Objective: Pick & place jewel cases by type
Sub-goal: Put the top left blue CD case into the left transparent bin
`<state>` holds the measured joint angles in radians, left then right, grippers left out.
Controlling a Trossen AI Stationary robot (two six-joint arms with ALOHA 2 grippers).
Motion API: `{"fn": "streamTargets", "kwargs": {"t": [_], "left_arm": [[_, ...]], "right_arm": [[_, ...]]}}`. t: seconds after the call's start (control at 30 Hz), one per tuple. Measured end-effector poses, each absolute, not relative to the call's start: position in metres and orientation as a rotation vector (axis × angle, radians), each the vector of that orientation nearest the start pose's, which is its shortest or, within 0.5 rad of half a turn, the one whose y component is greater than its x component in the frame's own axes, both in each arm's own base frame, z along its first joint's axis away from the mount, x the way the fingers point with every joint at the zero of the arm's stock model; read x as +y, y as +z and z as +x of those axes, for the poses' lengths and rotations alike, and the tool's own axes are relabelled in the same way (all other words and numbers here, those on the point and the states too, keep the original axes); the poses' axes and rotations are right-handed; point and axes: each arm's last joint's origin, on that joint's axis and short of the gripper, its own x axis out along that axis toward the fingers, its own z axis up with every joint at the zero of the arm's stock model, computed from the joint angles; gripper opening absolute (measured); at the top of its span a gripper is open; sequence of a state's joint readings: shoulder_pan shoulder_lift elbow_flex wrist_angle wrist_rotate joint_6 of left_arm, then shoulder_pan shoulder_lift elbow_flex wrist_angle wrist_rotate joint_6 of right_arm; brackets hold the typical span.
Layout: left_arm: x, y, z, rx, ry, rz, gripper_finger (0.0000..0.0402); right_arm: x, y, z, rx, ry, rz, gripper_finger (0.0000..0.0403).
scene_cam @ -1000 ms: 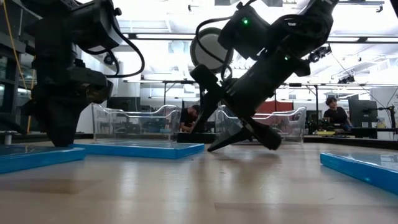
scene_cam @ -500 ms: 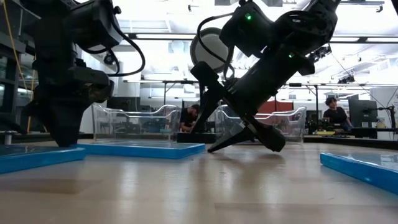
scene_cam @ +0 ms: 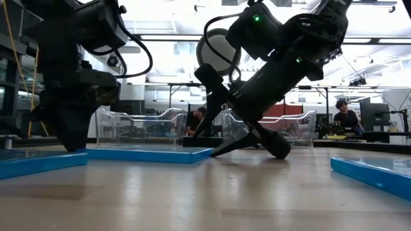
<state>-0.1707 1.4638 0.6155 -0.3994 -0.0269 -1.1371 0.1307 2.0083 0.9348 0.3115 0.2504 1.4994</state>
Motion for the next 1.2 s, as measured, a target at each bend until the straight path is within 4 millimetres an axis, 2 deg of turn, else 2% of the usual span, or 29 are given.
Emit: {"fn": "streamTargets", "kwargs": {"t": [0.27, 0.63, 1.2], "left_arm": [[-0.038, 0.129, 0.226, 1.167, 0.579, -0.853, 0.0072], [-0.038, 0.129, 0.226, 1.171, 0.575, -0.848, 0.0072], [-0.038, 0.129, 0.226, 1.177, 0.575, -0.846, 0.0072]], "right_arm": [[0.041, 0.093, 0.373, 0.442, -0.587, 1.259, 0.0200], [0.035, 0.115, 0.376, 0.354, -0.519, 1.201, 0.0200], [0.039, 0.117, 0.377, 0.444, -0.391, 1.189, 0.0200]]}}
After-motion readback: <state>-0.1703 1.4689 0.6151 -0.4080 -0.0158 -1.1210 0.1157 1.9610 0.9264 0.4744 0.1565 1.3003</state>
